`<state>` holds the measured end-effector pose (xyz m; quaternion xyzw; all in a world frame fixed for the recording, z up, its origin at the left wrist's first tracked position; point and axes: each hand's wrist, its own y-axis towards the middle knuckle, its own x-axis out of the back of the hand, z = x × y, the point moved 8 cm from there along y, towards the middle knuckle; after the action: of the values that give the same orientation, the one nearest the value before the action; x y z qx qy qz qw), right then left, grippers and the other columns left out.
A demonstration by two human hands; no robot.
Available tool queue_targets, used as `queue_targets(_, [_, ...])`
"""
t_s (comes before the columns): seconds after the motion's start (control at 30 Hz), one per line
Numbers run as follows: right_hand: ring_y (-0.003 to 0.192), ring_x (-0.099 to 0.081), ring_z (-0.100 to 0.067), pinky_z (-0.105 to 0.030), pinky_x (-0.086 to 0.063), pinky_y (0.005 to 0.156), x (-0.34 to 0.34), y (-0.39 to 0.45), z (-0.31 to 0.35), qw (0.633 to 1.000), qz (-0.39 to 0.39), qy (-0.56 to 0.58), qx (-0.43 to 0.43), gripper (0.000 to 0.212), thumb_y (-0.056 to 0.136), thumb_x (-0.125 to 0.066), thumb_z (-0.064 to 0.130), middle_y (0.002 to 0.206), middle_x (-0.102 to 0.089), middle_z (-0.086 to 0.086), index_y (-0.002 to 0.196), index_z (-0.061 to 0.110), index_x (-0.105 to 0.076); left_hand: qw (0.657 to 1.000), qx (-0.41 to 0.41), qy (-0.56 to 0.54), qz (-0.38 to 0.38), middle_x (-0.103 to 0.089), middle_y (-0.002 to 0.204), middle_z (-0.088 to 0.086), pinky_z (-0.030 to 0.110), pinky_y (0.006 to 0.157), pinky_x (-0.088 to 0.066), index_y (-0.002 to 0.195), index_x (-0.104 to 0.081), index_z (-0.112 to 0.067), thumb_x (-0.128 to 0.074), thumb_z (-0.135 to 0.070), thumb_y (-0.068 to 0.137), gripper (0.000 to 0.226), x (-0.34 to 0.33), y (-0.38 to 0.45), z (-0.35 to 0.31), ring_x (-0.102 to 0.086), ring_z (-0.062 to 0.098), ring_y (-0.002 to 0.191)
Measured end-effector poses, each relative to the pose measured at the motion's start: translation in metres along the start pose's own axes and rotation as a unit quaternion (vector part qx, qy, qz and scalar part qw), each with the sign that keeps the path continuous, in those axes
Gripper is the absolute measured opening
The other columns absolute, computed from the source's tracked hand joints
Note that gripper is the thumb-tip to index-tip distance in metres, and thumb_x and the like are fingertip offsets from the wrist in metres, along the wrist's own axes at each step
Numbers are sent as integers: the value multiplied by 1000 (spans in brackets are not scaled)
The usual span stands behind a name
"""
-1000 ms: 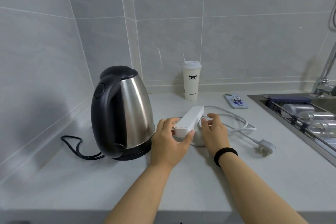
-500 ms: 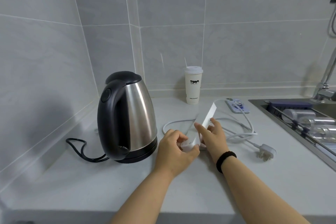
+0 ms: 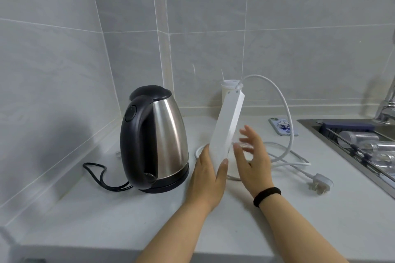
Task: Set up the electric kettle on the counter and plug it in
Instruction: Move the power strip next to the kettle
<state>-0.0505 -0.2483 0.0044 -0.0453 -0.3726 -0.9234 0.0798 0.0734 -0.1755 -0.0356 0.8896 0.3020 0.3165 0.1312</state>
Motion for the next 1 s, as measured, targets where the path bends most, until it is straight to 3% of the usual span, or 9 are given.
queue_targets(0.13, [128,-38,-28,-52,-36,105,46,7,-2,977,-196,-71,35,58,87,-58,12,138,-35,-11,140,10,-34,999,0,-8,-34,-34,152,-7,36,114,-31,150,-20,-24,-41,-54,93,67,6,0,0,-30,8,140])
queue_targets(0.2, [134,-28,-26,-50,-28,112,64,7,-6,962,-263,-69,16,64,84,-58,9,141,-28,-18,142,7,-31,999,0,-15,-50,-35,151,-6,37,114,-30,149,-22,-23,-40,-55,92,67,9,0,-2,-31,9,140])
queue_targets(0.27, [132,-31,-22,-47,-28,113,67,8,-9,961,-270,-54,-11,64,88,-57,8,142,-28,-15,144,7,-27,998,4,-29,-62,-35,151,-5,37,114,-30,149,-23,-23,-40,-57,92,69,12,-1,-3,-32,10,140])
queue_targets(0.4, [91,-62,-11,-41,-49,94,46,11,-23,977,-174,63,-108,49,99,-47,16,117,-59,-1,144,17,-29,995,8,-58,-78,-26,156,-10,18,114,-19,151,-16,-24,-47,-46,95,68,18,-4,-7,-24,1,141])
queue_targets(0.47, [77,-67,-14,-28,-51,84,35,9,-17,986,-130,57,-83,39,101,-41,19,90,-69,-5,139,21,-33,995,0,-69,-73,-15,154,-23,2,106,-11,152,-9,-30,-46,-47,95,70,19,-4,-10,-13,-19,135])
queue_targets(0.57, [67,-65,-9,-14,-48,71,15,2,-4,998,-52,20,-34,36,100,-40,22,74,-66,-4,135,32,-36,994,-15,-87,-62,-5,143,-40,-8,97,-6,151,-4,-35,-45,-47,95,71,17,-2,-13,-2,-36,122])
queue_targets(0.67, [68,-63,-9,-10,-46,68,-2,-4,1,999,15,-34,12,42,99,-37,29,71,-63,3,141,29,-35,993,-15,-100,-64,-5,139,-44,-7,99,-6,147,-5,-41,-44,-48,94,66,19,0,-13,-2,-34,124])
queue_targets(0.83, [76,-62,-15,-36,-53,72,-26,-14,8,988,116,-76,70,51,96,-28,47,83,-63,6,146,35,-27,987,3,-139,-75,-14,147,-34,-4,102,-12,144,-10,-47,-41,-56,90,63,23,1,-10,-8,-33,125])
queue_targets(1.0, [84,-61,-19,-35,-53,72,-44,-27,35,962,182,-94,182,52,99,-30,36,97,-64,-1,146,49,-13,978,14,-195,-65,-23,156,-20,34,118,-25,148,-14,-46,-44,-83,73,88,20,1,-2,-22,-4,142])
